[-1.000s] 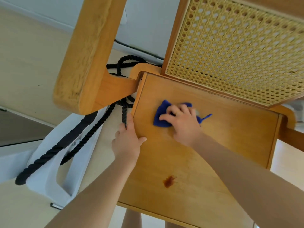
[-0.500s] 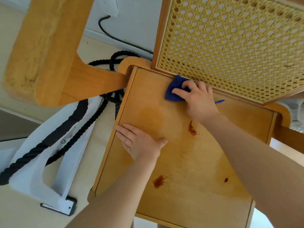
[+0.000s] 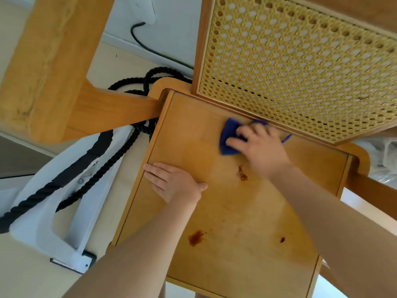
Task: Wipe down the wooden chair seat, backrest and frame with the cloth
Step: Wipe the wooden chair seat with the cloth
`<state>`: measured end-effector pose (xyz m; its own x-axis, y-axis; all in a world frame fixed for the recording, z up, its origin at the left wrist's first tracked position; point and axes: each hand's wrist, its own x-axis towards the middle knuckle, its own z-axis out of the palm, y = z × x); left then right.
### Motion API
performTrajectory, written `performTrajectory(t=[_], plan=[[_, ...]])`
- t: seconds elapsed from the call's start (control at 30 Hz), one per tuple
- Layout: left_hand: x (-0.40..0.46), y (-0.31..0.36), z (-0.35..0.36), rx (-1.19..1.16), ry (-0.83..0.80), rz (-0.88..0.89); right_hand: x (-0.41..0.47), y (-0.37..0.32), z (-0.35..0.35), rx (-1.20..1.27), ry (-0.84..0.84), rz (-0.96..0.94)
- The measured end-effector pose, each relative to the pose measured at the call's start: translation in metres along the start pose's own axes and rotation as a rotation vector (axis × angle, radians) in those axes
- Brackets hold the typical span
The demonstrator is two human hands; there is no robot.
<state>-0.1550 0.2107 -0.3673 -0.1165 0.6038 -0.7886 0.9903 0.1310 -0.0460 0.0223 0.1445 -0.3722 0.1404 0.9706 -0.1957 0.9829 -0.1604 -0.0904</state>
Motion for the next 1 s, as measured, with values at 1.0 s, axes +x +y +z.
performTrajectory(t=[1.0], plan=[[-0.002, -0.005, 0.003, 0.027, 0.048, -0.004, -0.048, -0.026, 0.008, 0.217, -0.105, 0.070]])
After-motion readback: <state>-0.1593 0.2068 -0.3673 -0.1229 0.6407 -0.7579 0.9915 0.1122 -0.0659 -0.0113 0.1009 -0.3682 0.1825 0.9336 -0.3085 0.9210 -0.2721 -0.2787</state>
